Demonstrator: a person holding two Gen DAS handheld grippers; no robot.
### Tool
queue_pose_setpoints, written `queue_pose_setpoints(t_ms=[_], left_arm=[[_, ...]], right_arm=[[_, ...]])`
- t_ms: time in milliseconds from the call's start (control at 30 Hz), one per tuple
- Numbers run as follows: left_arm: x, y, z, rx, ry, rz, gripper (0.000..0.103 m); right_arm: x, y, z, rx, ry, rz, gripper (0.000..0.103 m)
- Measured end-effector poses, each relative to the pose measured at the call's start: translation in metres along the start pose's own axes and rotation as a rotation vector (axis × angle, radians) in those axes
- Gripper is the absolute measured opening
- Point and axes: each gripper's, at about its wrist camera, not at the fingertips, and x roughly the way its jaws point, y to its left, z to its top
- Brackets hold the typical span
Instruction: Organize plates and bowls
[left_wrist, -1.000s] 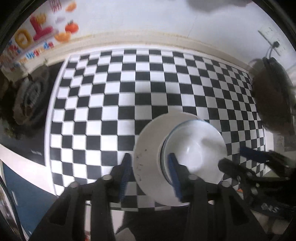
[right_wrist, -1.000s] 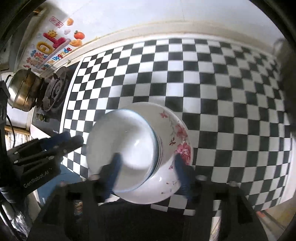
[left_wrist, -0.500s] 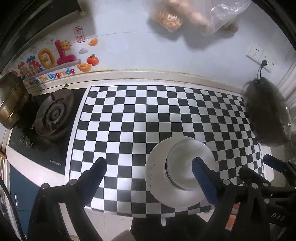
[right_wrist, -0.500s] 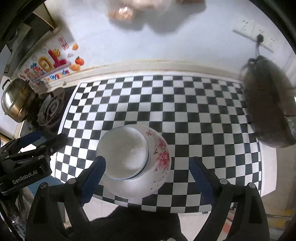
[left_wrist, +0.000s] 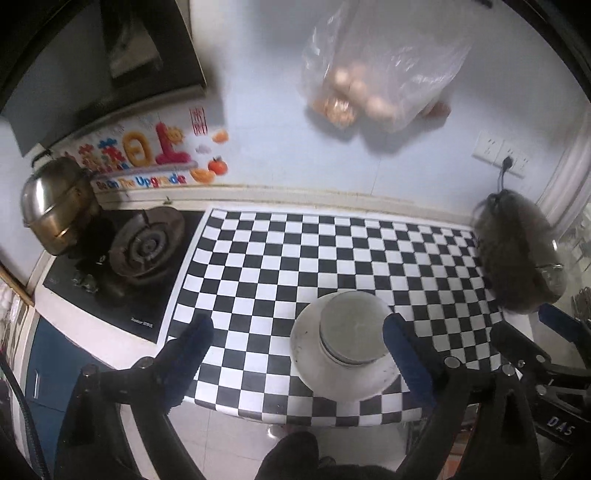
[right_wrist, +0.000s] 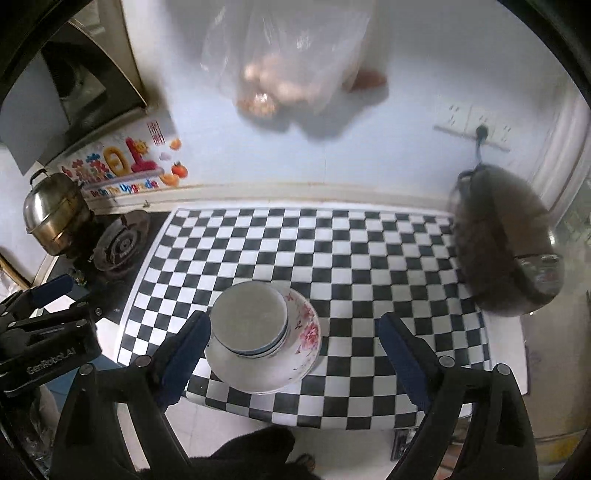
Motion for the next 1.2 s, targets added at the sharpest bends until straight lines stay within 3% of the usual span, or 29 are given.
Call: queue_pose_setpoints(t_ms=[200,567,800,1200], left_arm=[[-0.057,-0.014,-0.027,0.005,-0.081,0.028,0.094],[-0.127,-0.017,-0.075,-0.019,-0.11,0.041,0.094],[-0.167,-0.008,-0.087,0.012,-0.168,0.045,0.094],[-0.192,0.027,-0.1,0.062,-0.208,0.013,0.094]], right_arm=[[-0.061,-0.008,-0.03,-0.004,-0.079,-0.018,0.094],[-0.16,-0.012,-0.085,-0.008,-0.14,-0.063,0.094],[-0.201,-0.002,-0.103,0.022,-0.181,-0.104,0.094],[-0.242,0.04,-0.123,0.07,-0.231,-0.176,0.094]])
